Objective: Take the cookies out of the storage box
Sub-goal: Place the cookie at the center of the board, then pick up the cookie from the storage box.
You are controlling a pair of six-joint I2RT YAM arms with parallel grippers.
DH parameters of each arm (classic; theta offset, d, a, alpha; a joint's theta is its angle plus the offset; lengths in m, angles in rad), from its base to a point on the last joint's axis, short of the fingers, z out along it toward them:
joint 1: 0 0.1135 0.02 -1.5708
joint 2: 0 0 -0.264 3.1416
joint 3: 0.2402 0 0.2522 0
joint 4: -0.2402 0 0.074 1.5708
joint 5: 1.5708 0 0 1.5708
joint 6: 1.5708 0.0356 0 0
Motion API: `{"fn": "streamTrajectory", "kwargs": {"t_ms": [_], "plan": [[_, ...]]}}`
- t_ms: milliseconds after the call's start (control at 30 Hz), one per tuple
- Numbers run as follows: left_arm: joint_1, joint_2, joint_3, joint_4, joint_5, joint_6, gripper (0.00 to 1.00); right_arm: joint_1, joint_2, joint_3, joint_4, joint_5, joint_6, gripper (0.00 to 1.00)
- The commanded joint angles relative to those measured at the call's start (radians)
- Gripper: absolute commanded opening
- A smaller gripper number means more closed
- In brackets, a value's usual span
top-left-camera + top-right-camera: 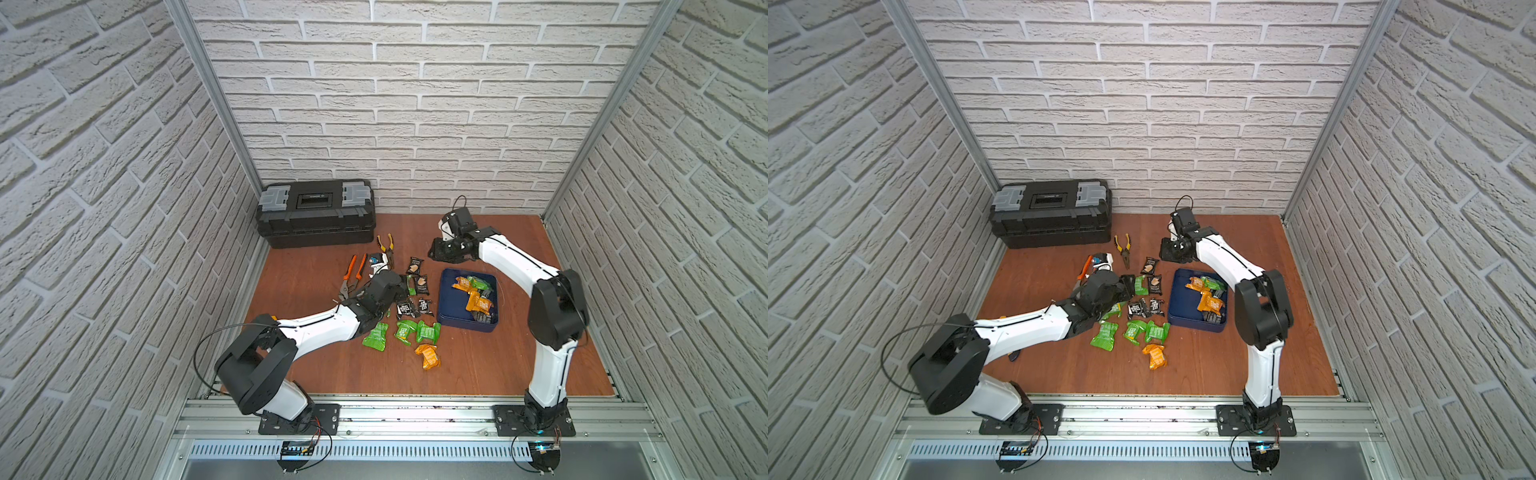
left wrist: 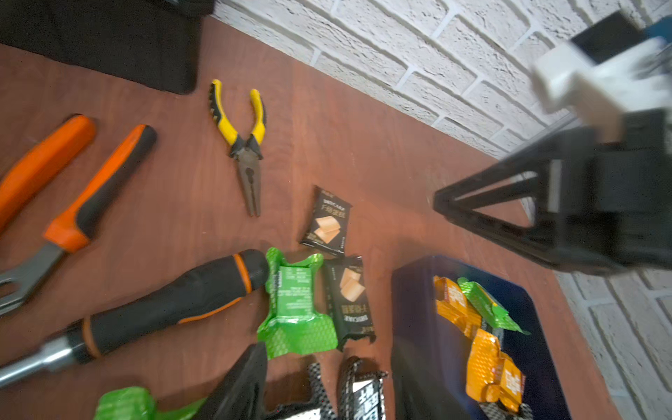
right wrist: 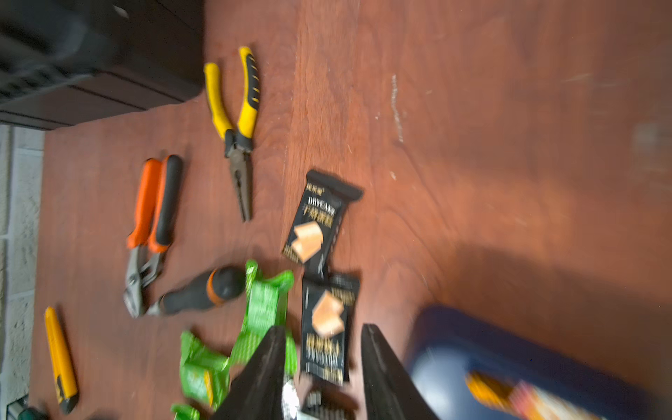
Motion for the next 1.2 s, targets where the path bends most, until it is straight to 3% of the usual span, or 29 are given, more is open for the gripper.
{"fn": "streamTrajectory", "kwargs": {"t_ms": [0,200,467,733,1167], "plan": [[0.001,0.068,0.068,0.021,0.102,0.009,0.58,-0.015,-0.136,-0.127,-0.052,0.116,0.028,0.39],[0.009,0.221,0.253,-0.123,0.263,0.062,0.58,-0.038,-0.29,-0.347,-0.076,0.284,0.098,0.4],[0.015,0.379,0.408,-0.226,0.514,0.134,0.59,-0.108,-0.278,-0.441,-0.017,0.224,0.196,0.55],[0.014,0.411,0.434,-0.239,0.536,0.146,0.55,-0.137,-0.224,-0.49,0.125,0.192,0.356,0.54],[-0.006,0.427,0.449,-0.225,0.567,0.17,0.52,-0.136,-0.109,-0.372,0.02,0.245,0.176,0.41]]}}
